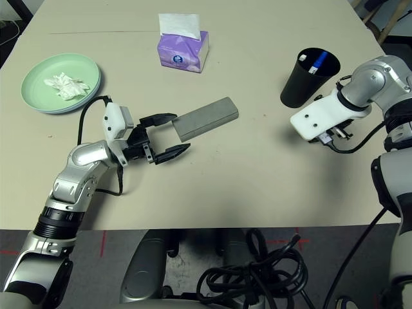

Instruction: Organize and tidy the items on the table.

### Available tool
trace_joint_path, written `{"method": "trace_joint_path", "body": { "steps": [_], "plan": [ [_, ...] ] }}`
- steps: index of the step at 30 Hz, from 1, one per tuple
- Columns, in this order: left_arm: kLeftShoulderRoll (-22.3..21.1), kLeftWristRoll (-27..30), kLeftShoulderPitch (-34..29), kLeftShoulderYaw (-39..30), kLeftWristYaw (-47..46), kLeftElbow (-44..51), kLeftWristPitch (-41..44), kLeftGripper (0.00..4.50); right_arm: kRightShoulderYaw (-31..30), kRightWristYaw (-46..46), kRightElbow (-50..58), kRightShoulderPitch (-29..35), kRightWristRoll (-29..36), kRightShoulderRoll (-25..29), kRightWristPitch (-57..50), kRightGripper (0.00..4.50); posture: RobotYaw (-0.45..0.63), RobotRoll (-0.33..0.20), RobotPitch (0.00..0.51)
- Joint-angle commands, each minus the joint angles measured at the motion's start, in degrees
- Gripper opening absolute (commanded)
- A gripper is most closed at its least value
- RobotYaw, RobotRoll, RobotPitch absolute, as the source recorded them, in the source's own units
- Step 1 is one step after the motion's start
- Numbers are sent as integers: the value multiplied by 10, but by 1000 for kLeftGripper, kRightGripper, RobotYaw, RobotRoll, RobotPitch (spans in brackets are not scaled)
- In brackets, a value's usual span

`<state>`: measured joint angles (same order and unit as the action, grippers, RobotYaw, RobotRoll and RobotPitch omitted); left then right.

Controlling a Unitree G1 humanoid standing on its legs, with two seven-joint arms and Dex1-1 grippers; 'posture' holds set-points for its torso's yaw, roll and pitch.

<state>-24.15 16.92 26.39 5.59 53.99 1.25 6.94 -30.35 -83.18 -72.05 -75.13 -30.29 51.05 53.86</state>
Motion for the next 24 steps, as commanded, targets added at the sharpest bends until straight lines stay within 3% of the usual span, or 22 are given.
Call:
{"method": "trace_joint_path", "body": {
  "steps": [1, 7, 12, 15, 17, 20, 24],
  "plan": [
    [-4, -5, 1, 9, 9, -4, -7, 4500, 1, -8, 1, 3, -4, 7, -1, 406, 151, 0, 280],
    [-3, -5, 10, 10, 16, -20, -11, 4500, 27, -43, 2, 0, 35, 2, -17, 406, 134, 0, 247],
    [-6, 5, 22, 10, 40, -35, -6, 4500, 69, -93, 33, 9, 219, -25, -161, 406, 115, 0, 209],
    [-7, 12, 36, 9, 58, -49, 4, 4500, 69, -93, 179, 53, 417, -5, -360, 406, 100, 0, 183],
    [-8, 17, 44, 8, 69, -57, 13, 4500, 81, -93, 271, 82, 506, 21, -461, 406, 92, 0, 171],
    [-11, 19, 55, 9, 84, -72, 22, 4500, 139, -93, 355, 113, 576, 34, -578, 406, 71, 0, 151],
    [-10, 19, 69, 6, 94, -97, 27, 4500, 223, -63, 423, 151, 613, 26, -671, 406, 46, 0, 134]
  ]
}}
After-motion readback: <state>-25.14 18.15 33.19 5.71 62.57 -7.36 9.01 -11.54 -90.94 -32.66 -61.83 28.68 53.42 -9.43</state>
